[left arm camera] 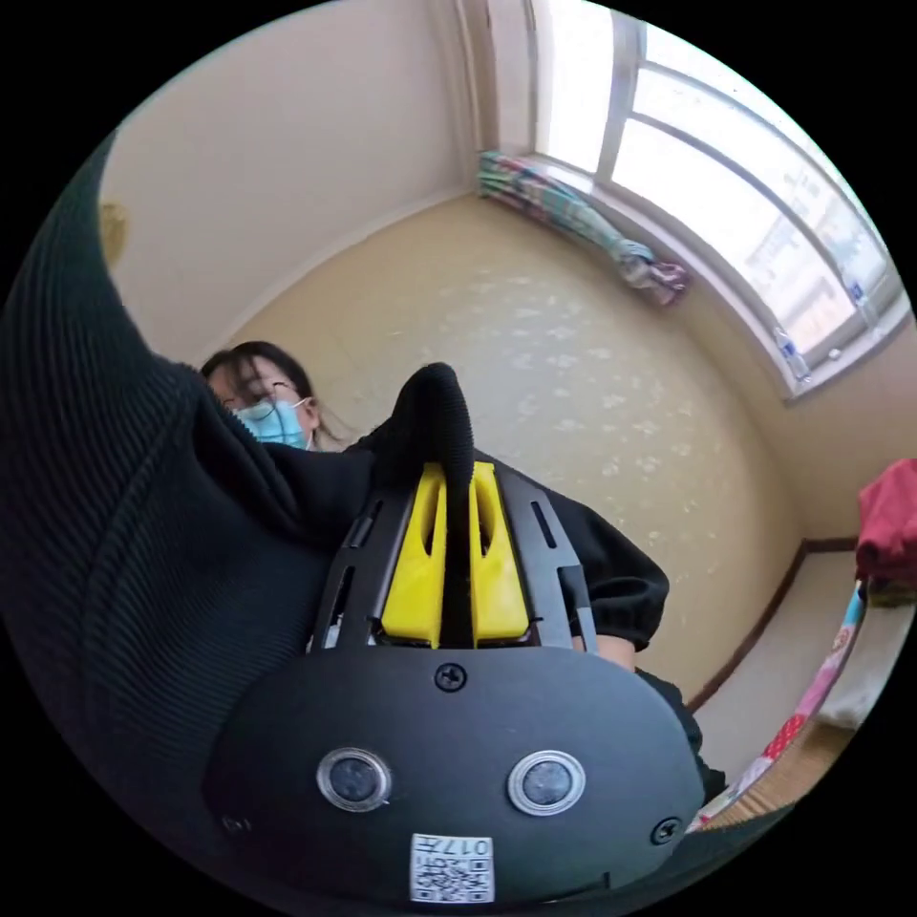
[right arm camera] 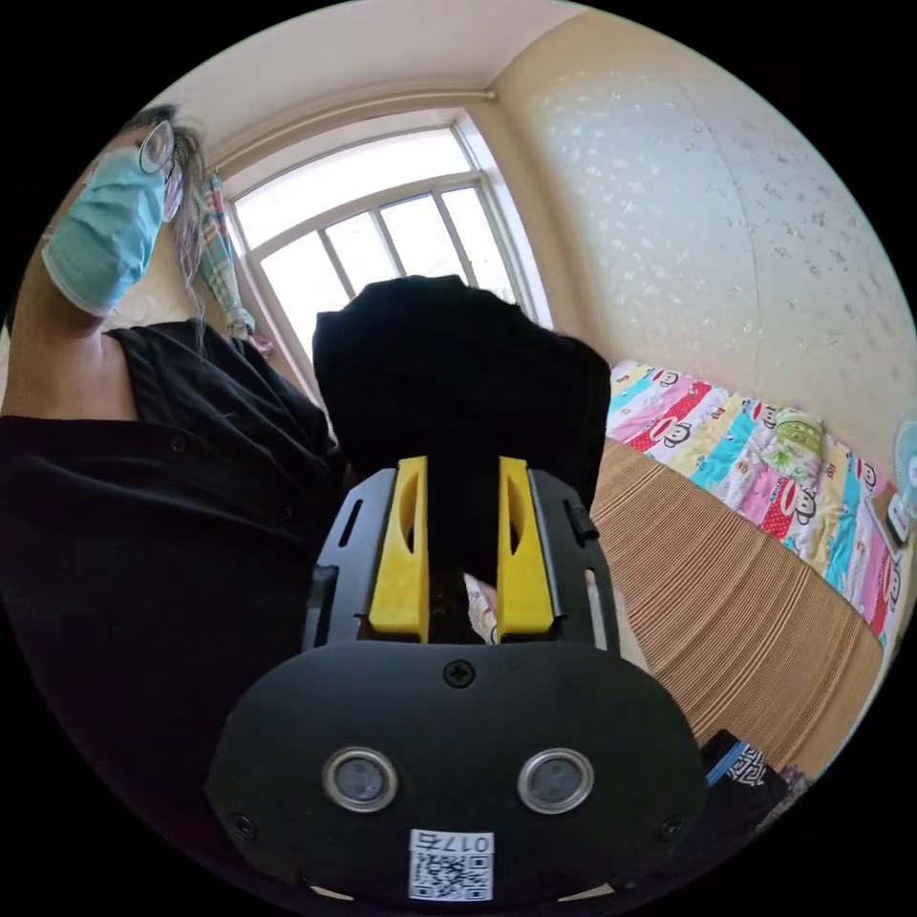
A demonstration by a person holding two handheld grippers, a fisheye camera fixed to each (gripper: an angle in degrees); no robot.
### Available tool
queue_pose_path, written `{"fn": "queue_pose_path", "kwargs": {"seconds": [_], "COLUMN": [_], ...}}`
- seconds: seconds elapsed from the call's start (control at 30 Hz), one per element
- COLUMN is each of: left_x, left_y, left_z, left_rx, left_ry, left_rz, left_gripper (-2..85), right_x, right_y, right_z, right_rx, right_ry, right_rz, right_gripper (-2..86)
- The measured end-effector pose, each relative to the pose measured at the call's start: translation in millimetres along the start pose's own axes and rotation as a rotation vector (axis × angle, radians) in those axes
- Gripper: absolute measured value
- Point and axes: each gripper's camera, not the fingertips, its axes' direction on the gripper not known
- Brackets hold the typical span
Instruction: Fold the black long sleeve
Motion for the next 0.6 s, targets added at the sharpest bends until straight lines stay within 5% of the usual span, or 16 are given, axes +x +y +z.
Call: {"fn": "queue_pose_path", "kwargs": {"seconds": [0.1, 0.27, 0.47, 0.6], "left_x": [-19.2, -99.8, -139.8, -127.1], "left_y": [42.6, 140.4, 122.1, 92.9], "left_z": [9.2, 7.7, 37.5, 27.0], "left_rx": [0.098, 0.341, -0.089, -0.255], "left_ry": [0.021, 0.095, -0.116, -0.433], "left_rz": [-0.047, -0.433, -0.680, -0.790], "left_gripper": [4.0, 3.9, 4.1, 4.2], "right_x": [13.5, 45.7, 73.8, 67.6], "right_y": [-6.7, -7.2, 12.7, 23.0], "right_z": [29.5, 81.5, 130.6, 95.4], "right_rx": [0.061, 0.101, 0.135, 0.381], "right_ry": [-0.065, -0.167, -0.487, -0.255], "right_rz": [0.038, 0.080, 0.050, 0.120], "right_gripper": [15.8, 18.1, 4.3, 1.3]}}
